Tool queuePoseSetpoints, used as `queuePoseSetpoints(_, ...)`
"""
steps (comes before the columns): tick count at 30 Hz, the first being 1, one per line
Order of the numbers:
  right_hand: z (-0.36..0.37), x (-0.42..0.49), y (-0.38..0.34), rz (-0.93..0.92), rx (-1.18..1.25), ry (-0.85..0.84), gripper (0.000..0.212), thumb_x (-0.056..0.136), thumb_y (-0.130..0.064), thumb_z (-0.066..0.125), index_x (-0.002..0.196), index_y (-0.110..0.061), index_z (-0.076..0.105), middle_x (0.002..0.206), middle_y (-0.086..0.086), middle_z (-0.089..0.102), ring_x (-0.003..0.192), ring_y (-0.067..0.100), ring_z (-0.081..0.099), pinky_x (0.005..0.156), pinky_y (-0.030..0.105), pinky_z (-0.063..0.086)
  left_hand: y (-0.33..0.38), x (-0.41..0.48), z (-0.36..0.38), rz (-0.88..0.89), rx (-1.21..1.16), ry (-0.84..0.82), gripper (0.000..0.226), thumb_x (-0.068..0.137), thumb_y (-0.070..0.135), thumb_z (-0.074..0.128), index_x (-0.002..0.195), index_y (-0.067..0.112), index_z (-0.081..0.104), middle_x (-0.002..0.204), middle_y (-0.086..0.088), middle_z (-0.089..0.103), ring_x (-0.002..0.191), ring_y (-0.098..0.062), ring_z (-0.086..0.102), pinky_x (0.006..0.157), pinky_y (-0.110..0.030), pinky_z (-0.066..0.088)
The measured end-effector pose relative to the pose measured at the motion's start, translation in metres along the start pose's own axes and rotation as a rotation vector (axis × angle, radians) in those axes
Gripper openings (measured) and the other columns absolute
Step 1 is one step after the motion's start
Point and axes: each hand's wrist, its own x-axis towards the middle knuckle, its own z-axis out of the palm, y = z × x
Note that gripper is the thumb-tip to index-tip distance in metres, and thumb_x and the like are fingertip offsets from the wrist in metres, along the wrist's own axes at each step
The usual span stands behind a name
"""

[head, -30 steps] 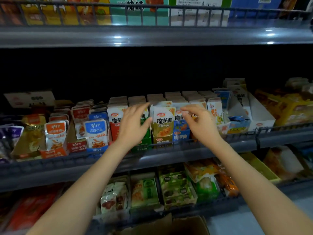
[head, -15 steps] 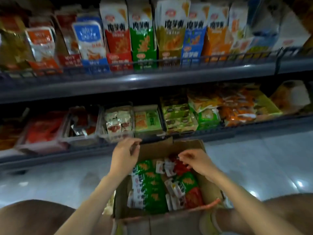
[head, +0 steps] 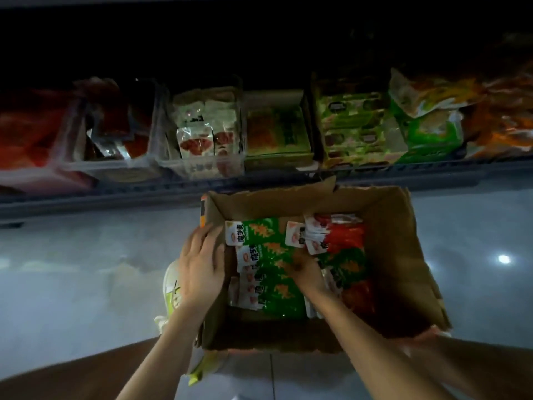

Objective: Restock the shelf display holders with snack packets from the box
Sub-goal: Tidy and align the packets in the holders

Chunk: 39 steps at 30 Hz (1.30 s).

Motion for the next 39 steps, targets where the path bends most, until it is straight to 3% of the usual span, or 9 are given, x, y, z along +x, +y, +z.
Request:
queuePoseSetpoints(3,0.017,0.030,0.002,0.074,-0.024,0.056,0.031,0.089,-0.025,0.066,0.112,-0.006,0.064,0.109,0.005,0.066,0.104,0.020,0.061,0.067,0.013,0.037,-0.005,0.017,0.009,0.024,-0.004,-0.007,0.041,0.092,0.025,0.043,0.128,0.011,0.056,0.132,-0.009,0.054,0.125,-0.032,0.044,0.100,-0.047,0.040)
queuePoseSetpoints(9,0.038,0.064,0.013,0.245,-0.024,0.187,0.025,0.087,-0.029,0.066,0.083,-0.005,0.068,0.088,0.016,0.071,0.082,0.031,0.066,0.068,0.033,0.050,-0.013,0.025,0.020,0.162,-0.022,0.068,0.036,0.092,0.019,0.049,0.124,0.008,0.059,0.128,-0.009,0.056,0.121,-0.030,0.044,0.102,-0.029,0.033)
queuePoseSetpoints(13,0.055,0.080,-0.003,0.384,0.411,0.186,0.030,0.081,-0.028,0.074,0.097,-0.003,0.066,0.098,0.012,0.070,0.089,0.030,0.067,0.081,0.042,0.055,-0.022,0.026,0.020,0.156,-0.045,0.083,0.035,0.094,0.018,0.045,0.124,0.007,0.059,0.129,-0.008,0.056,0.119,-0.029,0.046,0.103,-0.031,0.033)
queuePoseSetpoints(17,0.052,0.090,-0.022,0.458,0.527,0.237,0.052,0.083,-0.032,0.072,0.119,0.001,0.056,0.114,0.013,0.063,0.109,0.033,0.058,0.087,0.037,0.048,-0.027,0.028,0.020,0.135,-0.039,0.063,0.036,0.094,0.020,0.043,0.124,0.008,0.059,0.130,-0.007,0.056,0.119,-0.029,0.047,0.104,-0.029,0.030)
queuePoseSetpoints(20,0.043,0.090,-0.031,0.431,0.590,0.049,0.049,0.090,-0.033,0.063,0.125,-0.001,0.054,0.121,0.012,0.061,0.114,0.031,0.057,0.077,0.031,0.045,-0.027,0.028,0.020,0.138,-0.042,0.059,0.037,0.094,0.021,0.042,0.124,0.008,0.059,0.130,-0.008,0.056,0.119,-0.027,0.046,0.103,-0.030,0.031)
queuePoseSetpoints(25,0.052,0.090,-0.025,0.379,0.365,0.159,0.031,0.086,-0.023,0.069,0.104,0.002,0.064,0.106,0.019,0.068,0.081,0.026,0.060,0.076,0.036,0.052,-0.027,0.027,0.021,0.111,-0.042,0.054,0.038,0.093,0.022,0.041,0.124,0.009,0.059,0.130,-0.006,0.056,0.119,-0.028,0.045,0.099,-0.026,0.031)
queuePoseSetpoints(30,0.050,0.074,-0.002,0.327,0.216,0.126,0.030,0.080,-0.014,0.074,0.107,-0.003,0.067,0.110,0.012,0.068,0.101,0.028,0.063,0.092,0.043,0.050,-0.025,0.028,0.018,0.115,-0.043,0.035,0.038,0.092,0.021,0.041,0.122,0.008,0.060,0.127,-0.006,0.057,0.117,-0.028,0.046,0.094,-0.024,0.032)
queuePoseSetpoints(35,0.034,0.052,0.003,0.337,0.308,0.112,0.032,0.079,-0.002,0.073,0.111,-0.002,0.066,0.110,0.014,0.068,0.097,0.028,0.063,0.086,0.041,0.053,-0.016,0.028,0.012,0.079,-0.047,-0.003,0.037,0.089,0.020,0.044,0.120,0.009,0.062,0.126,-0.006,0.058,0.118,-0.027,0.046,0.095,-0.027,0.031)
queuePoseSetpoints(39,0.004,0.026,-0.004,0.461,0.612,0.182,0.041,0.080,0.007,0.069,0.119,0.003,0.057,0.113,0.013,0.062,0.090,0.026,0.060,0.078,0.035,0.051,-0.001,0.022,0.001,0.027,-0.048,0.013,0.034,0.088,0.009,0.055,0.121,0.011,0.061,0.128,-0.007,0.057,0.121,-0.030,0.045,0.097,-0.029,0.030)
